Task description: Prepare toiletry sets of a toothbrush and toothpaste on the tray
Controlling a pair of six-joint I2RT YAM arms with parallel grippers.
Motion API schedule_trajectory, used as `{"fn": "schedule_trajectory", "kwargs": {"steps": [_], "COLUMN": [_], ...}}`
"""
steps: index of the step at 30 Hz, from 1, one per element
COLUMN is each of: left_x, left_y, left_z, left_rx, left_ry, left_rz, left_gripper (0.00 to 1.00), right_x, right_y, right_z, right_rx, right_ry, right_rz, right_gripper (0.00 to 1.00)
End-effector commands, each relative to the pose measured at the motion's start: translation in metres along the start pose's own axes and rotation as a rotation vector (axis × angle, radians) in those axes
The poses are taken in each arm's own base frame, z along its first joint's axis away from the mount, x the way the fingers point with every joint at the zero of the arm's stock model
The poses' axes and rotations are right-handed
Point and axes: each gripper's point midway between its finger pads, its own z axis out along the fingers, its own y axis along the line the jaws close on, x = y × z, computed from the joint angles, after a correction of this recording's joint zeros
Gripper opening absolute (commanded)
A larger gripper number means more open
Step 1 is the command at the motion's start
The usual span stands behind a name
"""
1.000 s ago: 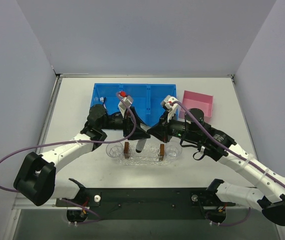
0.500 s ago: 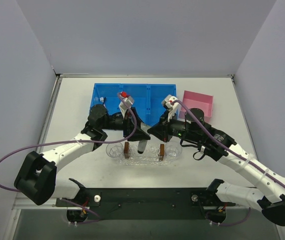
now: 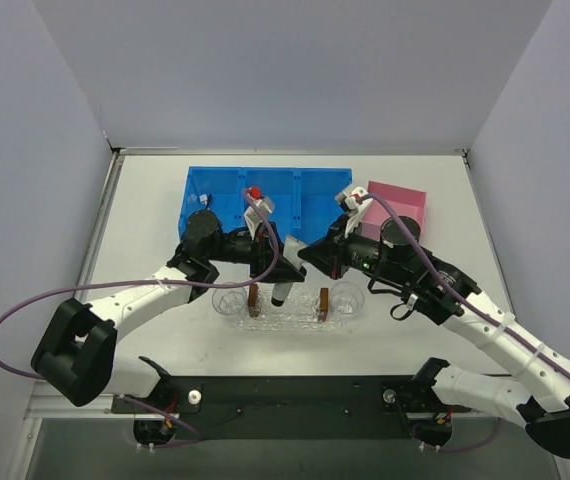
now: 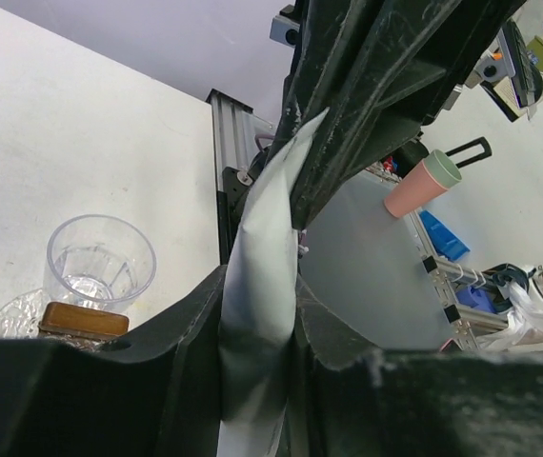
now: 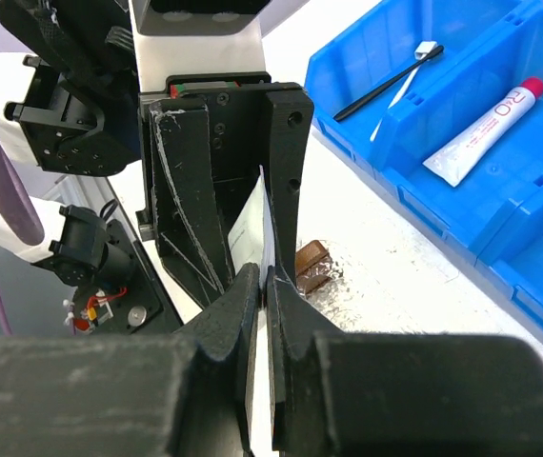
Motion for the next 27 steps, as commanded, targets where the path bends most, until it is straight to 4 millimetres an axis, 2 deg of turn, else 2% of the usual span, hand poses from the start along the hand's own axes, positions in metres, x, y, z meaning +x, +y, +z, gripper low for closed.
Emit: {"fn": "schedule_trajectory", "kwargs": {"steps": [1, 4, 6, 7, 10, 12, 13, 17, 22, 27], "left_x": [0.0, 0.001, 0.004, 0.005, 0.011, 0.017, 0.019, 0.027, 0.028, 0.027], "left_y": [-0.006, -0.006, -0.006, -0.006, -0.006, -0.006, -0.007, -0.008, -0.009, -0.01], "left_z": [0.001, 0.0, 0.0, 0.0, 0.001, 0.004, 0.005, 0.007, 0.008, 0.008], "left_rx": [0.03, 0.028, 0.031, 0.032, 0.029, 0.022, 0.022, 0.019, 0.023, 0.023], "left_ry": [0.013, 0.023, 0.042, 0.05, 0.083, 0.12, 0.133, 0.163, 0.166, 0.163], "left_rz": [0.031, 0.038, 0.044, 0.045, 0.062, 0.077, 0.08, 0.076, 0.076, 0.081], "left_gripper": [0.29, 0.22, 0.2, 0.2, 0.2, 0.2, 0.2, 0.2, 0.2, 0.2], "right_x": [-0.034, -0.03, -0.034, -0.026, -0.026, -0.019, -0.023, -0.013, 0.011, 0.021], "right_y": [-0.003, -0.01, -0.009, -0.009, -0.011, -0.01, -0.009, -0.003, 0.0, 0.002], "right_z": [-0.006, -0.008, -0.011, -0.012, -0.02, -0.024, -0.025, -0.025, -0.019, -0.018], "right_rx": [0.016, 0.029, 0.022, 0.016, 0.021, 0.012, 0.007, -0.035, -0.077, -0.093], "right_ry": [-0.133, -0.097, -0.081, -0.037, 0.008, 0.057, 0.061, 0.145, 0.266, 0.313], "right_rz": [0.019, 0.054, 0.063, 0.074, 0.079, 0.091, 0.08, 0.091, 0.133, 0.149], "right_gripper": [0.0, 0.02, 0.1, 0.17, 0.3, 0.35, 0.38, 0.41, 0.44, 0.45]}}
